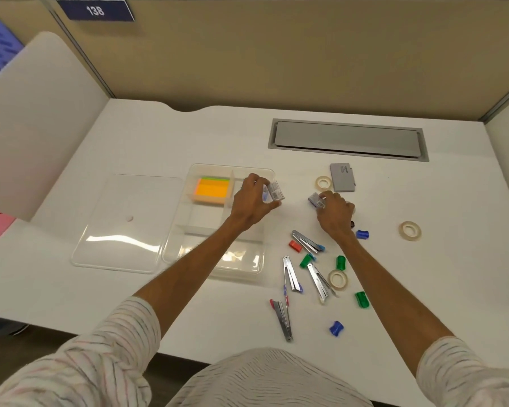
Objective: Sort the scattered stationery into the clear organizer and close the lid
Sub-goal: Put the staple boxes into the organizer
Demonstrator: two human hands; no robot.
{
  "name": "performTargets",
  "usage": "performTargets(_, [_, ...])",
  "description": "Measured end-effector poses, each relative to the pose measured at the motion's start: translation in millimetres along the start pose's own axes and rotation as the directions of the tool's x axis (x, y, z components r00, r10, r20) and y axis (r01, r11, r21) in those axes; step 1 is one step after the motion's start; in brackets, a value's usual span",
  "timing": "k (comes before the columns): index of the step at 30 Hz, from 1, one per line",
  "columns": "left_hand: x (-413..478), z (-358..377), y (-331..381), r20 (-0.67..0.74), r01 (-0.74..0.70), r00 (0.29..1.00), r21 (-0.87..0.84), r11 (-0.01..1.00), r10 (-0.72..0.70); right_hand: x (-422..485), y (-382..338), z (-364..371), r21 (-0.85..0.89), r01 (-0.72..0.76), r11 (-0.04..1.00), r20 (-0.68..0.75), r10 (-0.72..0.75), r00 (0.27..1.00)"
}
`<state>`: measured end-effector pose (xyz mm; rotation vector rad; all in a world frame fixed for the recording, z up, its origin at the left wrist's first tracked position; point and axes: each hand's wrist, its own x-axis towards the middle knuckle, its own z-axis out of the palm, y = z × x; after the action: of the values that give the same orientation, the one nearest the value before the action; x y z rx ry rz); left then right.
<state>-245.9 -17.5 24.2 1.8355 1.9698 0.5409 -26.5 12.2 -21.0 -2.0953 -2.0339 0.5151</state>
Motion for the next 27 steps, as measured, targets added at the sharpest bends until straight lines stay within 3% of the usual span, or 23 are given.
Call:
performTargets(7, [-5.8, -19.1, -35.4, -0.106, 0.149, 0.979, -0.19, 0.97, -0.171, 1.1, -42.5, -15.0, 0.252, 0.078, 0.965, -0.114, -0.051, 0.992])
performTargets(14, [-10.3, -49.3, -73.7, -0.118, 0.209, 0.966, -0.159, 0.965, -0.229, 1.0, -109.5, -7.6, 0.237, 0.206, 0.949, -0.067, -0.196, 0.978])
performTargets(27, [-11.3, -76.7, -107.9, -0.087, 0.213, 0.971, -0.121, 0.969, -0.224, 7.1, -157.3, 13.3, 0.167, 0.218, 0.961, 0.048, -0.229, 0.972])
